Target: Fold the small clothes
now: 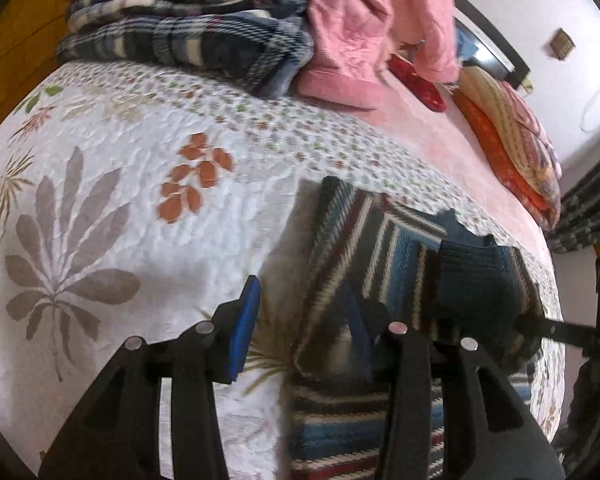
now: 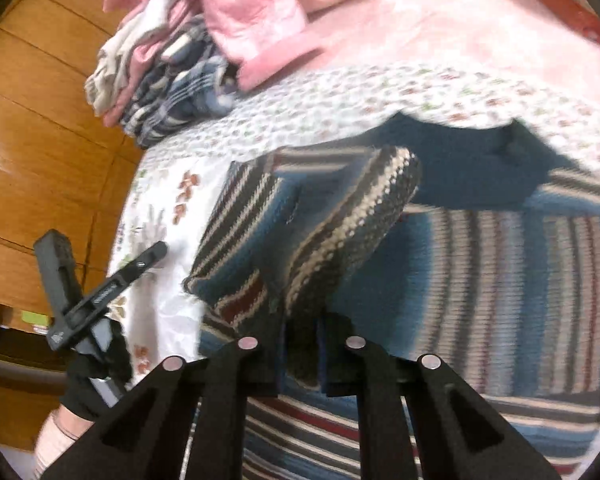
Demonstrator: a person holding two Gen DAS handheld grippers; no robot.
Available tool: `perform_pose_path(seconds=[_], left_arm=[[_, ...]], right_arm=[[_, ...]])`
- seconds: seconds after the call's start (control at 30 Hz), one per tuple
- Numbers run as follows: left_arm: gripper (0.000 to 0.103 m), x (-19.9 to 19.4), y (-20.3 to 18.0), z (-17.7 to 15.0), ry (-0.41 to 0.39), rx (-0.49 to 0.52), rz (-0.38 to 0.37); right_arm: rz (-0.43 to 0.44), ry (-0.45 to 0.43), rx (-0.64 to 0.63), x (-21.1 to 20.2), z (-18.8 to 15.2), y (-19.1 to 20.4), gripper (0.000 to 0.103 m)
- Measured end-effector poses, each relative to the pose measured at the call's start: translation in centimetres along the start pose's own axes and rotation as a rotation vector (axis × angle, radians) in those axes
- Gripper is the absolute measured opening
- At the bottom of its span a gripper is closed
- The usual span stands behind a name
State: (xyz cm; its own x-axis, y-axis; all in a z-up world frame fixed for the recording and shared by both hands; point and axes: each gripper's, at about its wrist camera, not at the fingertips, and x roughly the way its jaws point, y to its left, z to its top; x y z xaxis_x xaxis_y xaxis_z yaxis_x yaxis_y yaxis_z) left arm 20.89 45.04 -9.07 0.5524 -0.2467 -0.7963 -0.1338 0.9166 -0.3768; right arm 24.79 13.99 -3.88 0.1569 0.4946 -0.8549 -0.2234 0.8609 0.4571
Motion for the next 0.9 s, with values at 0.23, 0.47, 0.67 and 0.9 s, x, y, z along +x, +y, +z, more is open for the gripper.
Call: perform_pose_path(seconds=[0.23,0.47,0.67,0.9], left_arm=[[0.043,2.2,-3.7,-2.0,0.07,0.139,0.018],[0.044,4.2,-3.0,-3.4,0.136,0.141,0.048],[0.045,2.9,-3.1,-2.5,0.091,0.1,0.028],[0.051,3.6,-5.2,-3.3,0.111,0.162,0.015]], right_arm=[[-0.119,0.045,0.059,1.1,0.0,-6.0,0.012],[-0.216,0.087,0.047,2.9,-0.7,-6.6,0.029],[-0.261,-0.002,-0.074,-0.3,0.7,-2.1,0.036],[-0.306,0.133,-0.197,6.0,0.7,2.3,0.05]])
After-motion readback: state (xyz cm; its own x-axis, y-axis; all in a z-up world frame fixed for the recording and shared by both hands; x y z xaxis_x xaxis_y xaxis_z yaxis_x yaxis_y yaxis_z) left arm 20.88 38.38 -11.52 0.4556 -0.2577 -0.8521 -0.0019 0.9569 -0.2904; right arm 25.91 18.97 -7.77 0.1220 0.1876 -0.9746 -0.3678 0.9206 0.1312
